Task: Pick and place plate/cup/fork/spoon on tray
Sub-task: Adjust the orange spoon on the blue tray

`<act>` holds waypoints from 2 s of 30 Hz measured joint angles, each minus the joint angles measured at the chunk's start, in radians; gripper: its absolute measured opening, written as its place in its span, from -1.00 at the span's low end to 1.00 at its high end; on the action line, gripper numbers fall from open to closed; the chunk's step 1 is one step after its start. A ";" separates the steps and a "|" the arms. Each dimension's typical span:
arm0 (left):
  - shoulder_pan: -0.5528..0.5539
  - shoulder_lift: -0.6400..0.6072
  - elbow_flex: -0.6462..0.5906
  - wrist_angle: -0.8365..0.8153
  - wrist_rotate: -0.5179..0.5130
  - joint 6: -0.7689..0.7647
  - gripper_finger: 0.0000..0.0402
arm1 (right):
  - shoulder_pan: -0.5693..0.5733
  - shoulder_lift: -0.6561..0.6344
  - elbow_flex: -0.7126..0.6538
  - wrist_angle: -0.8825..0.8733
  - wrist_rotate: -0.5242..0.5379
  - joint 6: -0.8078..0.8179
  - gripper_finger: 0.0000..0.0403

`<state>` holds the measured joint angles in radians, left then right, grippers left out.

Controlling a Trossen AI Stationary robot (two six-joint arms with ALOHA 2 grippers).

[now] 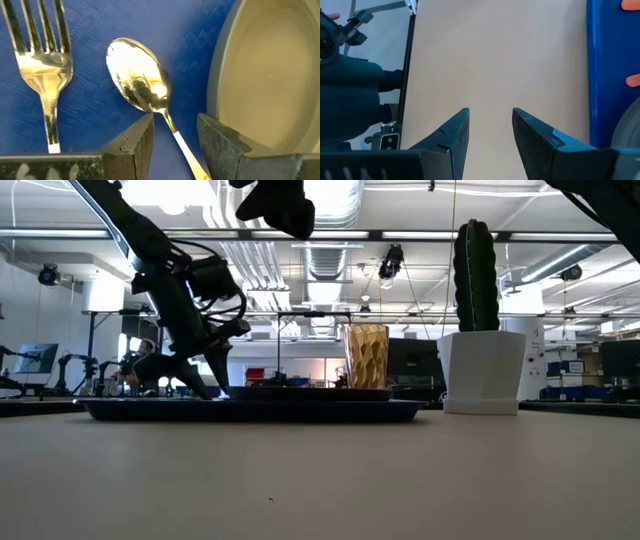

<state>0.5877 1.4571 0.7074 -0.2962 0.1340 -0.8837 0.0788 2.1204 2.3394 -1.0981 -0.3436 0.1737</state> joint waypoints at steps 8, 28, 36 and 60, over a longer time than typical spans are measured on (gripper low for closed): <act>-0.005 0.052 -0.001 0.005 -0.020 -0.033 -0.33 | 0.003 0.000 0.000 0.000 0.001 -0.016 -0.31; -0.026 0.095 0.001 0.127 -0.018 0.001 -0.38 | 0.015 0.000 0.000 -0.034 0.002 -0.080 -0.31; -0.027 0.115 0.001 0.136 -0.015 0.023 -0.95 | 0.021 0.000 0.000 -0.039 0.002 -0.090 -0.31; -0.063 -0.174 0.015 -0.187 -0.186 0.054 -1.00 | 0.022 0.000 0.000 -0.049 0.003 -0.114 -0.31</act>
<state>0.5244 1.2827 0.7223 -0.4834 -0.0521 -0.8297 0.1005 2.1204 2.3394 -1.1468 -0.3405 0.0593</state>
